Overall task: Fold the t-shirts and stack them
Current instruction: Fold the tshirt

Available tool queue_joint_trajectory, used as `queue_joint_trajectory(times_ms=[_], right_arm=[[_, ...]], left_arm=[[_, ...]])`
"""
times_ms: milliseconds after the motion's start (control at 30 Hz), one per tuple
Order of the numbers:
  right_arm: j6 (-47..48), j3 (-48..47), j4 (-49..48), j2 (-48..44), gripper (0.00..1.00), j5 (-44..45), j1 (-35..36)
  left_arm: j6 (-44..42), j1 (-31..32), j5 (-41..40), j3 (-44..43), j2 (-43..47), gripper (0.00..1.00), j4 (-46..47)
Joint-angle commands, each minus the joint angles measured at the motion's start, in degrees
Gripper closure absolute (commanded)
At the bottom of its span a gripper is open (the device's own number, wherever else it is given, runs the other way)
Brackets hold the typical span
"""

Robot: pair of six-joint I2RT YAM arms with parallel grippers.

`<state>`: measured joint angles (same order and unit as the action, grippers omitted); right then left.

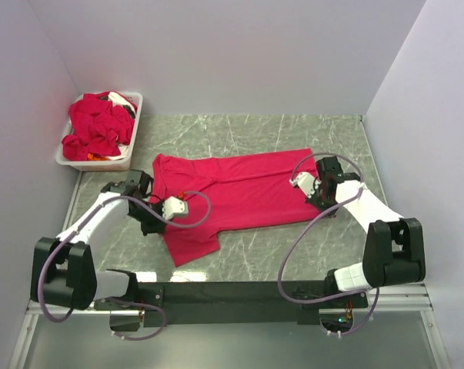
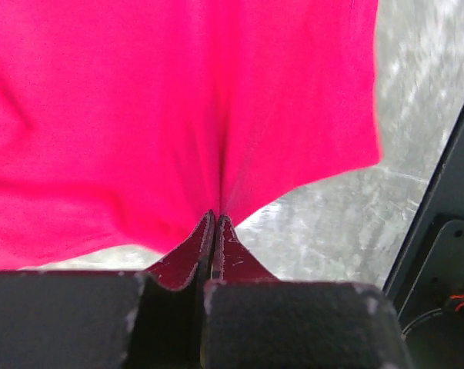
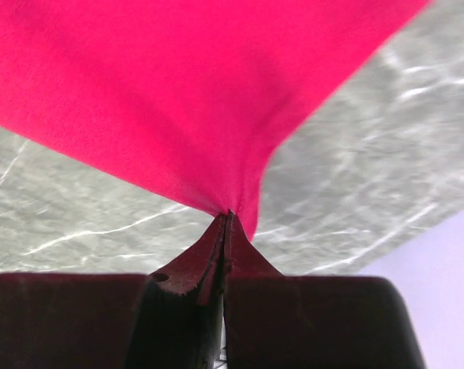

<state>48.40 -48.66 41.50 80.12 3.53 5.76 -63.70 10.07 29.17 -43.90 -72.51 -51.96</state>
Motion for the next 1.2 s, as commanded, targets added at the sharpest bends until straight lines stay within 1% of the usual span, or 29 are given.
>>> queue_joint_trajectory(times_ms=[0, 133, 233, 433, 567, 767, 933, 1167], right_arm=[[1.4, -6.5, 1.4, 2.1, 1.0, 0.2, -1.7], [2.0, -11.8, 1.9, 5.7, 1.0, -0.1, -2.0], [2.2, -17.6, 3.1, 9.2, 1.0, -0.5, -2.1], [3.4, -24.5, 3.0, 16.8, 1.0, 0.2, -2.2], [3.6, -31.0, 3.3, 23.6, 1.0, 0.6, -2.3], [4.2, -37.5, 3.0, 30.9, 1.0, 1.7, -2.5], [3.5, -42.6, 3.1, 35.0, 1.0, 1.7, -2.5], [3.5, -46.0, 3.1, 37.7, 1.0, 1.7, -2.4]], left_arm=[[2.2, -2.5, 3.7, -7.4, -3.0, 0.99, -3.3], [2.4, -3.7, 5.5, -13.3, -6.5, 0.99, -5.0], [4.1, -3.8, 5.3, -16.1, -8.5, 0.99, -3.5], [8.1, -4.9, 4.4, -23.6, -15.2, 0.99, 0.1], [10.3, -5.1, 3.9, -28.4, -20.5, 0.99, 1.8], [11.8, -5.4, 2.8, -32.7, -27.5, 0.99, 4.3], [13.3, -6.4, 2.2, -34.5, -32.2, 0.99, 6.5], [13.3, -7.8, 4.0, -38.4, -34.4, 0.99, 4.2]])
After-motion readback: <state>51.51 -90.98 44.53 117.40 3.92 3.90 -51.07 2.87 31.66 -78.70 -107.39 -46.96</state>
